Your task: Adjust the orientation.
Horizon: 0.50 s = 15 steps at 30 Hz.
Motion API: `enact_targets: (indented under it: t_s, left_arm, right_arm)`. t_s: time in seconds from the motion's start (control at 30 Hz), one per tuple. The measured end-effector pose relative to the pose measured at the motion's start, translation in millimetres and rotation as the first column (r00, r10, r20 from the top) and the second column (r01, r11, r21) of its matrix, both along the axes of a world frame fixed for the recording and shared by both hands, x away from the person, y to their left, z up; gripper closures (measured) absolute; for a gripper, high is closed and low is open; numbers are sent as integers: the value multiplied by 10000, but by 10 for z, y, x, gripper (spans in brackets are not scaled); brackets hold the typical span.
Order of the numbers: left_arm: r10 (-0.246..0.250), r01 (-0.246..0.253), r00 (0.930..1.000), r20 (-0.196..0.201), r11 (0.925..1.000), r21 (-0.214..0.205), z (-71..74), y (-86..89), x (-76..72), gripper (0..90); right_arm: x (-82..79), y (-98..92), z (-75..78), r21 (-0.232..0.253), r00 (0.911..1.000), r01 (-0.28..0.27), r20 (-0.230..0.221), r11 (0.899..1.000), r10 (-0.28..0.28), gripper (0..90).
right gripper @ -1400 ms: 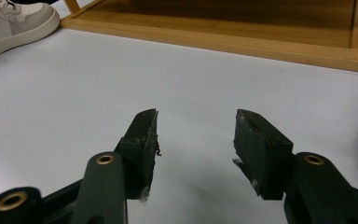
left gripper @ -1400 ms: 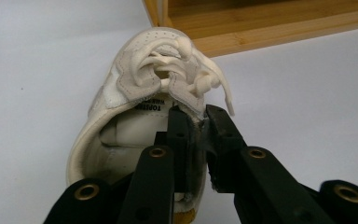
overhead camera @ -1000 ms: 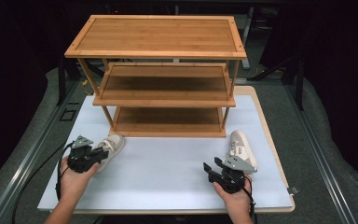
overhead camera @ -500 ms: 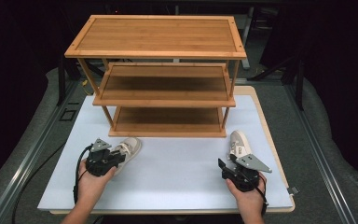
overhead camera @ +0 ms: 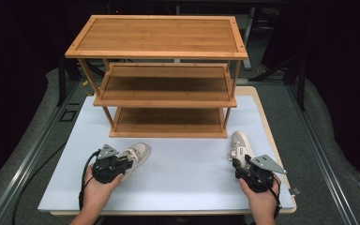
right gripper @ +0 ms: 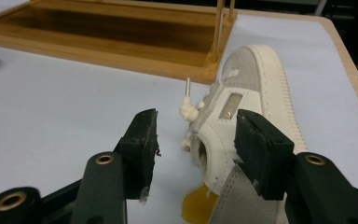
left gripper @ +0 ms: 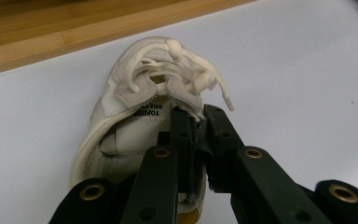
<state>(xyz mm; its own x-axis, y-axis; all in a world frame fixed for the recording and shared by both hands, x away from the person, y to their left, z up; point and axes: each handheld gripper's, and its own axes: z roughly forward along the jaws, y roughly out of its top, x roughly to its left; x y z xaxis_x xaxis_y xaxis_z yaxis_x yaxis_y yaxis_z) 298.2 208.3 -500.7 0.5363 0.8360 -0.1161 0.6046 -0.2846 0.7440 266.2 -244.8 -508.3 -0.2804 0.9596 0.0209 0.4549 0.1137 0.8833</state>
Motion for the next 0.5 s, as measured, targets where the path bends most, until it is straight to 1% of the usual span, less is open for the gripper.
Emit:
enact_targets:
  t_s: [0.03,0.1,0.17,0.2,0.23,0.27,0.3,0.33,0.37,0.4,0.43,0.47,0.5]
  left_arm:
    - [-3,3,10000,58,10000,-6,-7,-23,-1,826]
    - [-47,45,9999,117,9999,99,-13,-35,-5,820]
    - [-19,19,9999,116,10000,81,-18,-27,-4,796]
    - [-64,64,10000,-7,9999,-128,-31,-1,1,782]
    - [-103,102,9999,-20,9998,-168,-36,4,-1,771]
    - [-121,121,9999,-2,9998,-153,-35,3,-6,756]
    - [-121,121,9999,-2,9998,-153,-35,3,-6,728]
    - [-189,189,9998,62,9998,-86,-27,-2,-19,691]
    - [-189,189,9998,62,9998,-86,-27,-2,-19,675]
    - [-172,173,9996,227,9998,-59,-22,7,-37,644]
    - [-172,173,9996,227,9998,-59,-22,7,-37,611]
    - [-126,131,9993,354,9998,-138,-11,26,-48,580]
    - [-86,96,9992,399,9996,-255,-2,39,-53,580]
  right_arm:
    - [6,-4,-10,-32,10000,29,-35,10000,-29,493]
    - [10,-24,-10,93,10000,39,5,9999,-39,494]
    - [11,-40,-10,126,10000,42,37,9999,-42,494]
    - [10,-74,-8,273,9995,306,75,9992,-309,494]
    - [13,-98,-8,478,9999,88,63,9988,-91,493]
    - [20,-119,-7,594,9996,226,133,9980,-234,492]
    - [20,-119,-7,594,9996,226,133,9980,-234,492]
    - [31,-160,-2,650,9988,449,189,9969,-462,486]
    - [37,-183,-1,727,9990,395,171,9966,-408,482]
    - [48,-204,-4,789,9984,508,195,9956,-525,478]
    - [48,-204,-4,789,9984,508,195,9956,-525,478]
    - [81,-266,-16,1070,9981,575,156,9926,-595,466]
    - [81,-266,-16,1070,9981,575,156,9926,-595,466]
